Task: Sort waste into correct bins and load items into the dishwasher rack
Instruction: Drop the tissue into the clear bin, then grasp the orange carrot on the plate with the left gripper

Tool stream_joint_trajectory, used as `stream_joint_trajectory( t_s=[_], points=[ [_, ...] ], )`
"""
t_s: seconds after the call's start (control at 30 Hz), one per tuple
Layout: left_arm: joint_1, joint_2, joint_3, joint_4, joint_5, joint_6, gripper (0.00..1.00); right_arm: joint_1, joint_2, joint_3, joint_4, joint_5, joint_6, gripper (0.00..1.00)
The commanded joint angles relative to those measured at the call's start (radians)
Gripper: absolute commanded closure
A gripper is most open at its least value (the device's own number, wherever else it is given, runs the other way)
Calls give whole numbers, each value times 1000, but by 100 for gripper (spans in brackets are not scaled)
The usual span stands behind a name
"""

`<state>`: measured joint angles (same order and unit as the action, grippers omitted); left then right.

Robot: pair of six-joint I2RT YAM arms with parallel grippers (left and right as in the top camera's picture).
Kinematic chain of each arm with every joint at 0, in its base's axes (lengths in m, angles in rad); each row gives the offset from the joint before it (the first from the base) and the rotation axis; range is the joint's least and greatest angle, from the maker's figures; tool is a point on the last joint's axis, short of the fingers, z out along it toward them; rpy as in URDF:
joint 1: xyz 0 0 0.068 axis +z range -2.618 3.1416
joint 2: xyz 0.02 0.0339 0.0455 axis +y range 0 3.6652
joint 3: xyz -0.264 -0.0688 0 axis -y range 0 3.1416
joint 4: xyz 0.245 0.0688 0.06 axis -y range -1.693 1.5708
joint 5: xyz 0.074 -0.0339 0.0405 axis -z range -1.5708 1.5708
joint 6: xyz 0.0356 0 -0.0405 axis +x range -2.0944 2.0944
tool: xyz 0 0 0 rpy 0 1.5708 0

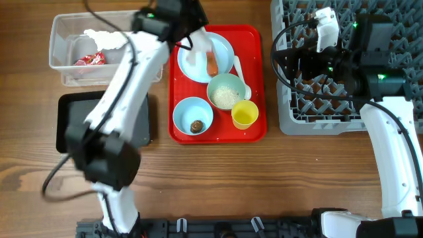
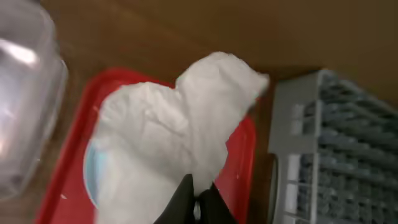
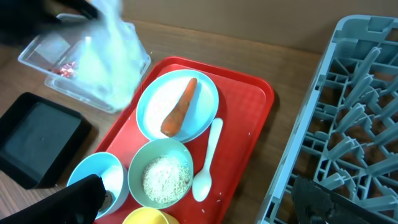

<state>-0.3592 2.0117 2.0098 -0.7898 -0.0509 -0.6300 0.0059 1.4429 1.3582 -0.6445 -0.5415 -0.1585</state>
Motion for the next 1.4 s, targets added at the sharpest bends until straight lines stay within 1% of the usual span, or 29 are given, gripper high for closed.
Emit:
stream_joint_trajectory(
  t_s=[0.0, 0.03, 0.1, 0.23, 0.3, 0.33, 0.37, 0.43, 0.47, 0.5, 0.57, 0.6, 0.73, 0.77, 0.8, 0.83, 0.9, 0.97, 1.07, 1.1, 1.2, 1.37],
  points=[
    [27, -80, 6, -38, -277, 121, 96, -1, 7, 21, 1, 2, 4, 0],
    [48, -79, 5, -50, -365, 148, 96, -1, 7, 21, 1, 2, 5, 0],
    [107, -48, 4, -54, -446, 161, 96, -1, 7, 21, 1, 2, 5, 0],
    [244, 69, 4, -51, -447, 174, 96, -1, 7, 21, 0, 2, 5, 0],
    [291, 132, 4, -31, -447, 175, 72, -1, 7, 21, 0, 2, 5, 0],
    [299, 146, 4, -23, -447, 175, 63, -1, 7, 21, 0, 2, 5, 0],
    [312, 164, 4, 1, -445, 175, 32, -1, 7, 21, 0, 2, 6, 0],
    [317, 174, 4, 41, -440, 175, 0, -1, 7, 21, 0, 2, 10, 0],
    [314, 174, 5, 55, -437, 185, 0, -1, 7, 21, 0, 2, 12, 0],
    [307, 172, 5, 68, -409, 236, 0, -1, 7, 21, 0, 2, 12, 0],
    [277, 146, 5, 66, -287, 353, 0, -1, 7, 21, 0, 2, 12, 0],
    [254, 124, 5, 61, -240, 389, 1, -1, 7, 21, 0, 2, 12, 0],
    [122, 64, 5, 15, -157, 395, 1, -1, 7, 21, 0, 2, 11, 0],
    [49, 72, 4, -25, -40, 387, 0, -1, 7, 21, -1, 2, 12, 0],
    [23, 80, 4, -41, -19, 387, 1, -1, 7, 21, -2, 2, 11, 0],
    [-3, 89, 4, -61, -17, 374, 2, -1, 7, 20, -2, 2, 11, 0],
    [-48, 113, 4, -108, -17, 276, 3, -2, 7, 9, -1, 2, 12, 0],
    [-69, 138, 4, -120, -14, 220, 4, -1, 7, 1, -1, 2, 12, 0],
    [-78, 197, 4, -97, 27, 192, 4, -1, 7, 1, -1, 2, 12, 0],
    [-78, 243, 4, -80, 36, 149, 5, -1, 7, 1, -2, 2, 12, 0],
    [-78, 330, 4, -2, 43, 123, 6, -1, 7, 1, -3, 2, 12, 0],
    [-78, 418, 4, 43, 43, 119, 9, -1, 7, 1, -4, 2, 11, 0]
  ],
)
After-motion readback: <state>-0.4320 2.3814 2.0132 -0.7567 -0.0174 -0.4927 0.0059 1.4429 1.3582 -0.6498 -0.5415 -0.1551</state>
